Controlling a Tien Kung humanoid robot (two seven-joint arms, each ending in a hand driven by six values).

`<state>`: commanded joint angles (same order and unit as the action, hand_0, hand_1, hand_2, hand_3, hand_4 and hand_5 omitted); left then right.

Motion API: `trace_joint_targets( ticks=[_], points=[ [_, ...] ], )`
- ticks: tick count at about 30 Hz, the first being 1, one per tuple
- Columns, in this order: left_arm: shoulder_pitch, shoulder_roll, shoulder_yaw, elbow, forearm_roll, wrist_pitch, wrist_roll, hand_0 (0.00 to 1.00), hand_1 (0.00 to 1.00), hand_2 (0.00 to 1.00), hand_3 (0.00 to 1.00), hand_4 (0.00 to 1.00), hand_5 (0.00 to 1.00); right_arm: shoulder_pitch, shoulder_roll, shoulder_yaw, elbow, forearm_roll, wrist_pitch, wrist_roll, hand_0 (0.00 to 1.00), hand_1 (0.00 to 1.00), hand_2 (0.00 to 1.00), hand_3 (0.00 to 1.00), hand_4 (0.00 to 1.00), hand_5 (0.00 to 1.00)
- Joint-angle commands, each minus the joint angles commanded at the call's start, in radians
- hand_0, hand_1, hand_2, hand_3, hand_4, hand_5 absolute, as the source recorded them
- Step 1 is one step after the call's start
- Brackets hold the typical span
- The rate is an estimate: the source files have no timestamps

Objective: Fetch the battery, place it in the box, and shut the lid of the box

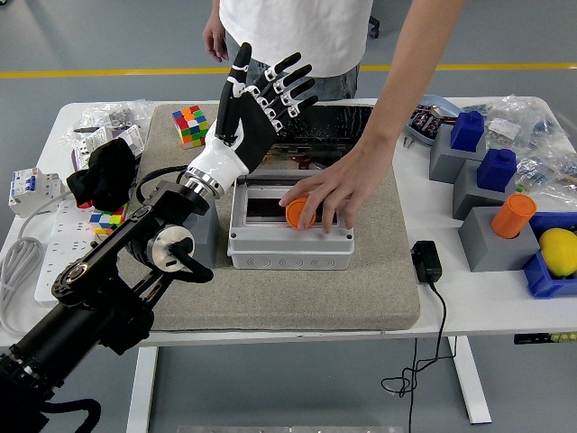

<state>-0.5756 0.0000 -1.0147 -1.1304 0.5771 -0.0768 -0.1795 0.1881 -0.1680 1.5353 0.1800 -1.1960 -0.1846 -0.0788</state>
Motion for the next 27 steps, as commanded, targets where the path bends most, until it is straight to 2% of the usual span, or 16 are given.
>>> trace_joint_targets(
  ticks=[1,5,7,12,13,17,18,19,24,25,27],
  points=[
    [-0.001,0.000,-0.005,0.006,0.025,0.019,-0.002,0.998,0.998,0.984,0.991,0.998,0.998,0.001,0.000,-0.003,0.000,0.003,-0.001,0.001,0.802,0.747,0.742,0.798,0.998,0.998],
    [-0.004,0.000,-0.017,0.025,0.115,0.055,-0.003,0.998,0.998,0.984,0.991,0.998,0.998,0.003,0.000,-0.002,0.000,0.004,-0.001,0.002,0.802,0.747,0.742,0.798,0.998,0.998],
    [-0.006,0.000,-0.029,0.031,0.193,0.077,-0.004,0.998,0.998,0.987,0.961,0.998,0.998,0.002,0.000,0.000,0.000,0.002,-0.001,0.001,0.801,0.746,0.741,0.798,0.998,0.998],
    [-0.013,0.000,-0.061,0.047,0.405,0.133,-0.006,0.998,0.998,0.987,0.961,0.998,0.998,0.001,0.000,0.004,0.000,-0.001,0.000,0.000,0.801,0.746,0.741,0.798,0.998,0.998],
    [-0.016,0.000,-0.067,0.048,0.444,0.141,-0.003,0.998,0.998,0.952,0.891,0.998,0.998,0.002,0.001,0.004,0.000,0.000,0.000,0.000,0.800,0.746,0.742,0.798,0.998,0.998],
    [-0.022,0.000,-0.079,0.045,0.613,0.145,0.015,0.998,0.998,0.952,0.891,0.998,0.998,0.003,0.000,0.005,0.000,-0.001,0.000,0.000,0.800,0.746,0.742,0.798,0.998,0.998],
    [-0.025,0.000,-0.081,0.036,0.658,0.139,0.033,0.998,0.998,0.952,0.891,0.998,0.998,0.003,0.000,0.005,0.000,0.000,0.000,0.000,0.800,0.746,0.742,0.798,0.998,0.998],
    [-0.026,0.000,-0.081,0.031,0.697,0.133,0.043,0.998,0.998,0.855,0.692,0.998,0.998,0.002,0.000,0.005,0.000,0.000,-0.001,0.000,0.800,0.746,0.741,0.797,0.998,0.998],
    [-0.040,0.000,-0.063,0.000,0.912,0.097,0.086,0.998,0.998,0.855,0.692,0.998,0.998,0.003,0.001,0.007,0.000,-0.001,-0.001,0.001,0.800,0.746,0.741,0.797,0.998,0.998],
    [-0.042,0.000,-0.059,-0.003,0.951,0.093,0.090,0.998,0.998,0.862,0.655,0.998,0.998,0.003,0.001,0.004,0.000,0.001,-0.002,0.002,0.800,0.746,0.742,0.797,0.998,0.998],
    [-0.044,0.000,-0.053,-0.008,1.031,0.086,0.095,0.998,0.998,0.862,0.655,0.998,0.998,0.003,0.001,0.003,0.000,0.001,-0.002,0.002,0.800,0.746,0.742,0.797,0.998,0.998]
  ],
)
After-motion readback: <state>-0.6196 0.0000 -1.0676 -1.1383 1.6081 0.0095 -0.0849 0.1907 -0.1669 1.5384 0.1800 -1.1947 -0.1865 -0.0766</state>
